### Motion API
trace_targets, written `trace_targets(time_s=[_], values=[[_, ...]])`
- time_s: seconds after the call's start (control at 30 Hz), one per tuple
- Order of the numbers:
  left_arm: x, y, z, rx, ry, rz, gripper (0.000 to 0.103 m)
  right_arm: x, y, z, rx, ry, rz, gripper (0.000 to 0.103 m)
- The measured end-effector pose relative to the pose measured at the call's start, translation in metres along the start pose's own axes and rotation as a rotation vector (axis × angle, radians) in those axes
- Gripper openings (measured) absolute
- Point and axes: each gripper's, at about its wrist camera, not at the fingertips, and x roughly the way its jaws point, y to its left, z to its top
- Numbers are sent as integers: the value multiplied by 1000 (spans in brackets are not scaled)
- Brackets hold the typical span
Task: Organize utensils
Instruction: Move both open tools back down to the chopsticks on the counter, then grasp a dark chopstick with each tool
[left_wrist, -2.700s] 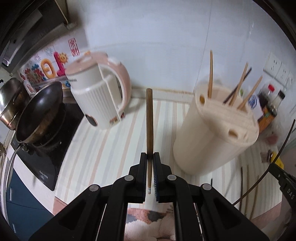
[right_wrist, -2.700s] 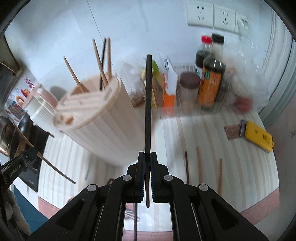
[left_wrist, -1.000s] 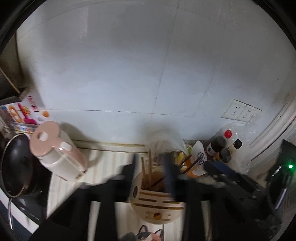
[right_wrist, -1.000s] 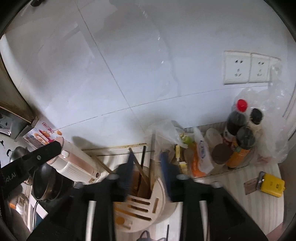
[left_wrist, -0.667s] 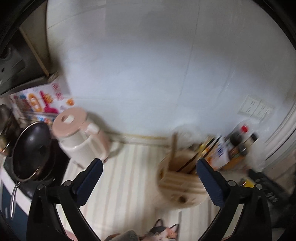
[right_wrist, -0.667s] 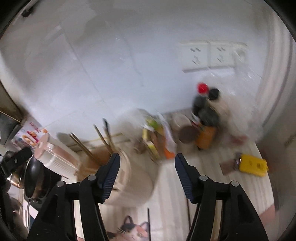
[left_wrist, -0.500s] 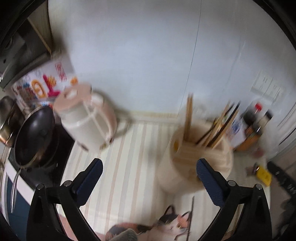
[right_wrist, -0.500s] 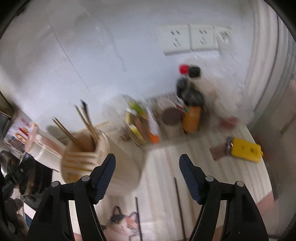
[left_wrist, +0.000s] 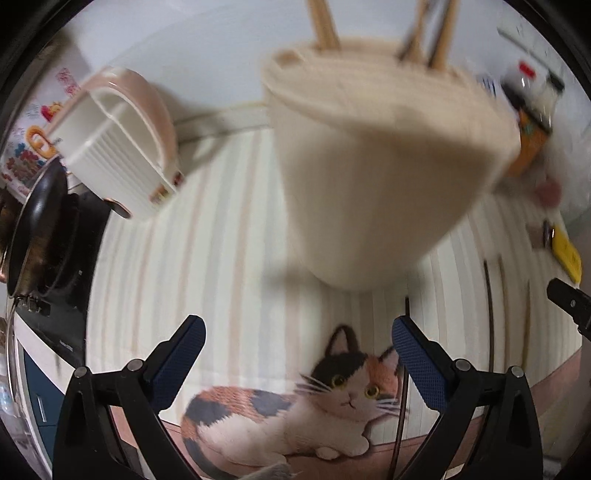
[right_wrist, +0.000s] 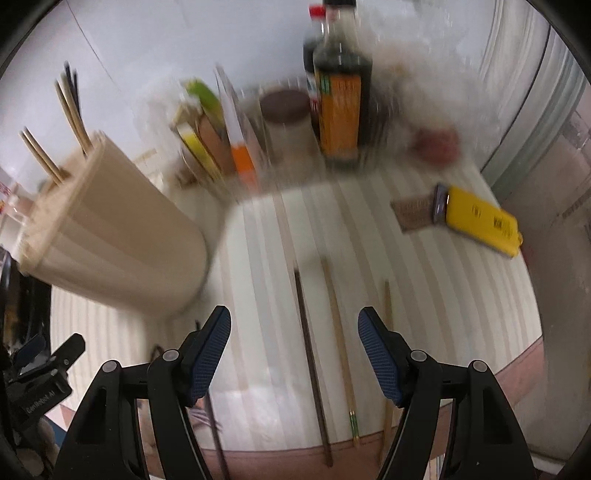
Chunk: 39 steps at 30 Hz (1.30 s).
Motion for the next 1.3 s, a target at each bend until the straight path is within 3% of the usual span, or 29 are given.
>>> trace_targets(time_s=[0.07,0.2,0.33,0.4,0.47,0.57,0.7,0.77,0.93,0.97,1.0,1.1,1.3], values=[[10,-12,-6,15,26,-8,102,10,-3,-8,-6,28,-1,72],[31,-34,-20,35,90,-62,99,31,-6,-18,-15,82,5,59],[51,-61,-31,69,166,-122,79,52,-10,-25,-25,139,8,36],[62,-73,-37,86,199,-130,69,62,-13,-28,-28,161,5,35],[73,-85,-42,105,225,-124,51,71,-15,-31,-34,182,6,35],[84,-94,-49,122,253,-96,33,83,-17,-33,-46,210,0,35],[83,-99,-52,113,238,-90,19,94,-19,-34,-59,239,-6,35],[82,-100,-53,108,234,-83,7,100,-21,-36,-63,252,-5,35],[82,-99,-56,82,226,-40,4,109,-20,-40,-100,276,3,33],[82,-95,-57,70,224,-28,4,111,-18,-41,-108,282,0,29],[81,-90,-59,62,225,-25,4,115,-17,-43,-118,296,-4,18],[78,-75,-64,36,228,-5,4,117,-11,-48,-136,298,-5,6],[72,-34,-73,-12,224,14,3,115,9,-59,-150,310,32,6]])
